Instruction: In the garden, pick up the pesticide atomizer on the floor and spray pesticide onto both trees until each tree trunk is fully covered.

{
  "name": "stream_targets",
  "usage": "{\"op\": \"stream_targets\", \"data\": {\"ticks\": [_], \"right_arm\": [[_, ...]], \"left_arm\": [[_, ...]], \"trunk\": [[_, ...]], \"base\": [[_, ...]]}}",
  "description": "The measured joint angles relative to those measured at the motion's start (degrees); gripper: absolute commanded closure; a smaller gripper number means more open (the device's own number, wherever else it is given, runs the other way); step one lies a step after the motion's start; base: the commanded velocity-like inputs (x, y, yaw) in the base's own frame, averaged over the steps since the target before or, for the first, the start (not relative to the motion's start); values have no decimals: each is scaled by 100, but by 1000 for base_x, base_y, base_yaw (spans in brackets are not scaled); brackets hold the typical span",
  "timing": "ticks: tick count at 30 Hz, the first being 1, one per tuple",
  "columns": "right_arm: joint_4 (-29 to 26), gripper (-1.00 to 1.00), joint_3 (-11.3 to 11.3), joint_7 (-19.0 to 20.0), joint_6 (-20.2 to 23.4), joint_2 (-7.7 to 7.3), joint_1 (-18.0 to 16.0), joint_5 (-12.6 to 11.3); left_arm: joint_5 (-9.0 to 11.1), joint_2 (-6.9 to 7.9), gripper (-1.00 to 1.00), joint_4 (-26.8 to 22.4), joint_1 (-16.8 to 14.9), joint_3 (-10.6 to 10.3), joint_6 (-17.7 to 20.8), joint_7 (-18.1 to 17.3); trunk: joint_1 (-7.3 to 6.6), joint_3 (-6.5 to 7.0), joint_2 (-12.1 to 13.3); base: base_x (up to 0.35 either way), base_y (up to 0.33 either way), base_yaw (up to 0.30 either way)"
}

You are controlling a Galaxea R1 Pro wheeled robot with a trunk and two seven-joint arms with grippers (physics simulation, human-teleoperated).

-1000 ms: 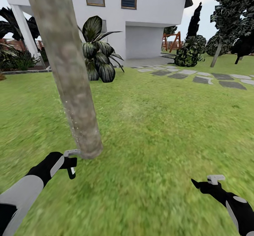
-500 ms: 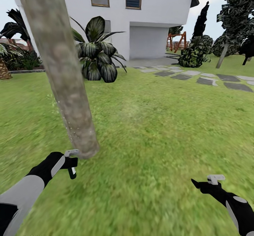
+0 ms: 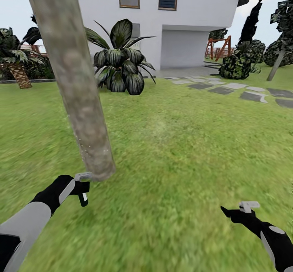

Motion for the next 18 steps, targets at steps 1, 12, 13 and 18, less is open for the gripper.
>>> {"op": "stream_targets", "data": {"ticks": [1, 12, 13, 18], "right_arm": [[0, -100, 0, 0, 0, 0, 0, 0], [2, -100, 0, 0, 0, 1, -2, 1], [2, -100, 0, 0, 0, 1, -2, 1], [10, -100, 4, 0, 0, 1, -2, 1]], "left_arm": [[0, 1, 100, -1, 0, -4, 0, 0], [3, -4, 100, -1, 2, -5, 2, 0], [3, -5, 100, -2, 2, -7, 3, 0], [1, -5, 100, -6, 2, -3, 2, 0]], "trunk": [[0, 0, 0], [0, 0, 0], [0, 0, 0], [0, 0, 0]], "base": [[119, -275, 4], [118, -275, 136], [110, -274, 275], [96, -274, 276]]}}
